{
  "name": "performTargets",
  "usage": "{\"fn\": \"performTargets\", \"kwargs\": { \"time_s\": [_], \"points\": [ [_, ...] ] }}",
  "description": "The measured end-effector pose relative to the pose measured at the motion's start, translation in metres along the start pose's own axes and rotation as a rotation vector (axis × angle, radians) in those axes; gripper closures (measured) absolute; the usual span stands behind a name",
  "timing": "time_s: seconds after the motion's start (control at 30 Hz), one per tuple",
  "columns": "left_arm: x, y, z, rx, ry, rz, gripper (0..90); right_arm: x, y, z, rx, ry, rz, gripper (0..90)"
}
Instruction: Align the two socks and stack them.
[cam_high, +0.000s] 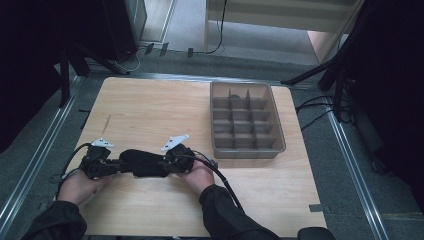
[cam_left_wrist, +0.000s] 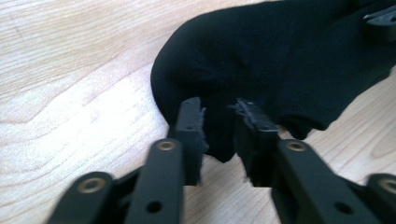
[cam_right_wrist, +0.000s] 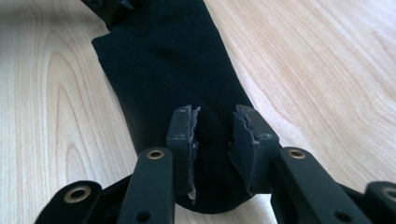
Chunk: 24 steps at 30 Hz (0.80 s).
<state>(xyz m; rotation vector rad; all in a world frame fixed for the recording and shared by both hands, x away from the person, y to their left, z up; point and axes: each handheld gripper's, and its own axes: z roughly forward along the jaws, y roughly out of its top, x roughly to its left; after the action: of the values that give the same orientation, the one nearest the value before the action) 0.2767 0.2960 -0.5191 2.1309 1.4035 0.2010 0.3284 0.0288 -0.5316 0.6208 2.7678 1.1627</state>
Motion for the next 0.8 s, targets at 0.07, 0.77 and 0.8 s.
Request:
{"fn": "performTargets", "kwargs": {
  "time_s": [0.07, 0.77, 0.8],
  "points": [
    [0.001, 0.0, -0.004, -0.021, -0.007, -0.01, 64.0, 0.0, 0.001, -0.001, -0.004, -0.003, 0.002, 68.1],
    [0.012, 0.008, 0.011, -0.049, -0.003, -0.035, 48.7, 0.004, 0.003, -0.019, -0.025, 0.015, -0.008, 63.4],
    [0.012, 0.007, 0.013, -0.041, 0.007, -0.022, 48.6, 0.003, 0.002, -0.019, -0.027, 0.01, -0.005, 63.4]
  ]
}}
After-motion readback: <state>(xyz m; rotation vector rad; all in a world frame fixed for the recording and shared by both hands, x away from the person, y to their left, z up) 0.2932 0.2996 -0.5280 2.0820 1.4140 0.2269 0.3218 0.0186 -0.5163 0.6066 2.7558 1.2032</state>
